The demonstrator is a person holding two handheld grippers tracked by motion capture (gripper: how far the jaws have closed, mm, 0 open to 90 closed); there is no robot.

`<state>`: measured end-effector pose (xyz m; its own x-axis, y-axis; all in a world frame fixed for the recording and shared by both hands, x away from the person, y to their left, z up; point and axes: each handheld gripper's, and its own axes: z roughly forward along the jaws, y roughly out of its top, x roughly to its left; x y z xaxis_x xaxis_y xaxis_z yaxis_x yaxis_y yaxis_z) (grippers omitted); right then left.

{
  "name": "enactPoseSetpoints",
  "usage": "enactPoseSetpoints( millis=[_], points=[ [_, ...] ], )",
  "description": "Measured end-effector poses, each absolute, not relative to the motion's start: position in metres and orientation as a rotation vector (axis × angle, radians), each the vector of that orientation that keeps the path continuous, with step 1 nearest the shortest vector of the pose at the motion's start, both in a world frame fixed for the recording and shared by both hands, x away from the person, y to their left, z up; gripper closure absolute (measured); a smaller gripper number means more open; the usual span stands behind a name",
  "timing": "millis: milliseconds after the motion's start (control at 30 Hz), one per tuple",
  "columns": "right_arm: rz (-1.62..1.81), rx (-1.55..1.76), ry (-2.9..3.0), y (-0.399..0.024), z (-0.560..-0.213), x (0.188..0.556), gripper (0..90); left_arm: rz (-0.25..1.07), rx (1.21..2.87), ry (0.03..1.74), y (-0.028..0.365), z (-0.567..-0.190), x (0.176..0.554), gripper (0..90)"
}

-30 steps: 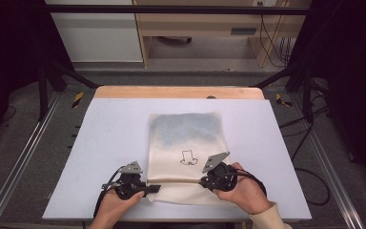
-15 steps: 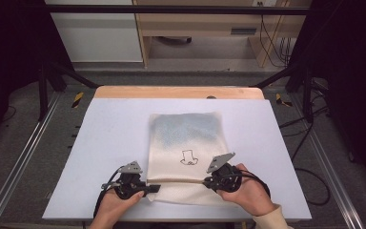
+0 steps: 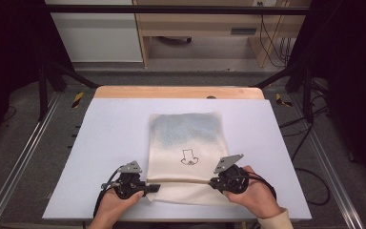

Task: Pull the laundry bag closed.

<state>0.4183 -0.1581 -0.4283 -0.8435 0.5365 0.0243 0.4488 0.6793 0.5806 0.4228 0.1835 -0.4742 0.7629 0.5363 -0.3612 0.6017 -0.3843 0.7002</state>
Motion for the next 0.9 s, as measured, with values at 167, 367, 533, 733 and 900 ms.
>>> enactPoseSetpoints(
  millis=[167,367,533,733,900],
  points=[
    [0.888,0.832,2.726,-0.168,-0.43,0.416,81.8,-0.09,2.067,0.856,0.184,-0.474,0.423,85.0],
    [0.892,0.843,2.72,-0.17,-0.43,0.415,81.8,-0.089,2.066,0.856,0.184,-0.474,0.423,84.9],
    [0.888,0.841,2.72,-0.171,-0.43,0.415,81.8,-0.089,2.066,0.857,0.185,-0.474,0.423,84.9],
    [0.896,0.856,2.71,-0.176,-0.43,0.414,81.8,-0.09,2.065,0.857,0.185,-0.474,0.424,84.9],
    [0.897,0.869,2.701,-0.179,-0.43,0.413,81.8,-0.089,2.061,0.858,0.186,-0.473,0.424,84.9]
  ],
)
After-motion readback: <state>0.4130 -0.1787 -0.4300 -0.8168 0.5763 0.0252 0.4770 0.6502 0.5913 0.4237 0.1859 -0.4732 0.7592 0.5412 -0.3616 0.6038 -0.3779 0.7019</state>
